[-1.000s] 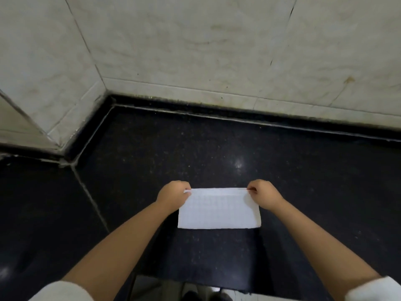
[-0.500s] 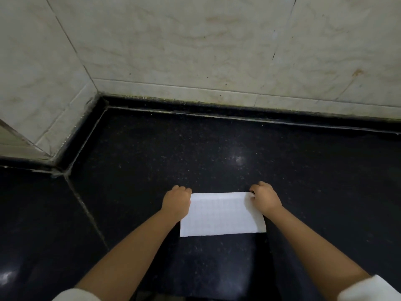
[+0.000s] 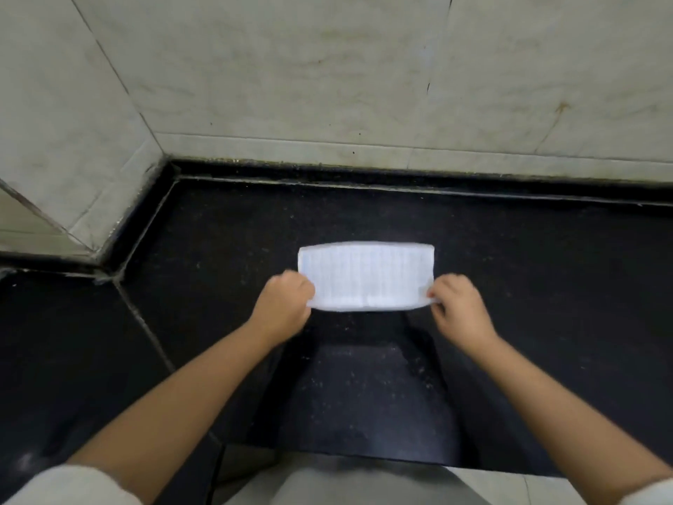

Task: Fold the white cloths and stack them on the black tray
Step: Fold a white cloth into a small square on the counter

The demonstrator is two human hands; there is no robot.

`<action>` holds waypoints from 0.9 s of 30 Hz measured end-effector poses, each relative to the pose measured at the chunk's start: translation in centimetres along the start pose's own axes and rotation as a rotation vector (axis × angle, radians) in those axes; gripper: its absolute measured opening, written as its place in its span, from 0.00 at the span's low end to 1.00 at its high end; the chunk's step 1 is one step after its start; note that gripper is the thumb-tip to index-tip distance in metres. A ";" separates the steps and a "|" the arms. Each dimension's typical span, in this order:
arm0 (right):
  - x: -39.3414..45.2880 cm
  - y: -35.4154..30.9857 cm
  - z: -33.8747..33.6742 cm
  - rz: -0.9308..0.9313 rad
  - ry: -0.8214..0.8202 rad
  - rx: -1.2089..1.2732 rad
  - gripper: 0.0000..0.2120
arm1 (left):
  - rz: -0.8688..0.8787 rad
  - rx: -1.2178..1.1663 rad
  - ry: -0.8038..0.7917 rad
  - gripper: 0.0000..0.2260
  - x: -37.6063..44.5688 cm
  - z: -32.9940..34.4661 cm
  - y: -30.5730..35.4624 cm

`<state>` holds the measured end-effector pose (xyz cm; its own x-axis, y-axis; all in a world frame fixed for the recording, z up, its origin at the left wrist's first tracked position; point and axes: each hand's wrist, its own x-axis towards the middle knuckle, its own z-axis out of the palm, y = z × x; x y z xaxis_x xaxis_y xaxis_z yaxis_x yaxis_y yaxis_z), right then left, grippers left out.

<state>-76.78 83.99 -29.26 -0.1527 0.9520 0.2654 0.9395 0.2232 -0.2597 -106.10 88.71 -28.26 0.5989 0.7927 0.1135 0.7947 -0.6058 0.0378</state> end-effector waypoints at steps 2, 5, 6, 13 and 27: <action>-4.0 0.1 2.9 -0.023 -0.263 -0.110 0.12 | -0.049 0.024 -0.306 0.10 -2.4 2.5 1.9; -7.0 -0.3 4.4 -0.061 -0.381 -0.209 0.09 | -0.155 -0.054 -0.467 0.16 -5.4 4.6 3.2; -6.7 -0.4 4.3 -0.028 -0.356 -0.196 0.10 | -0.176 -0.072 -0.442 0.18 -5.4 4.4 3.2; -3.6 -2.3 3.6 0.629 -0.487 -0.091 0.20 | -0.396 -0.116 -0.338 0.25 -1.1 5.2 4.9; -2.9 -4.4 5.3 0.797 -0.461 -0.045 0.10 | -0.476 -0.128 -0.467 0.30 -0.9 8.7 6.1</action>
<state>-82.14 81.30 -33.83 0.4468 0.8122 -0.3751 0.8287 -0.5337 -0.1684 -100.94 84.86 -36.76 0.1890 0.9038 -0.3840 0.9817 -0.1638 0.0976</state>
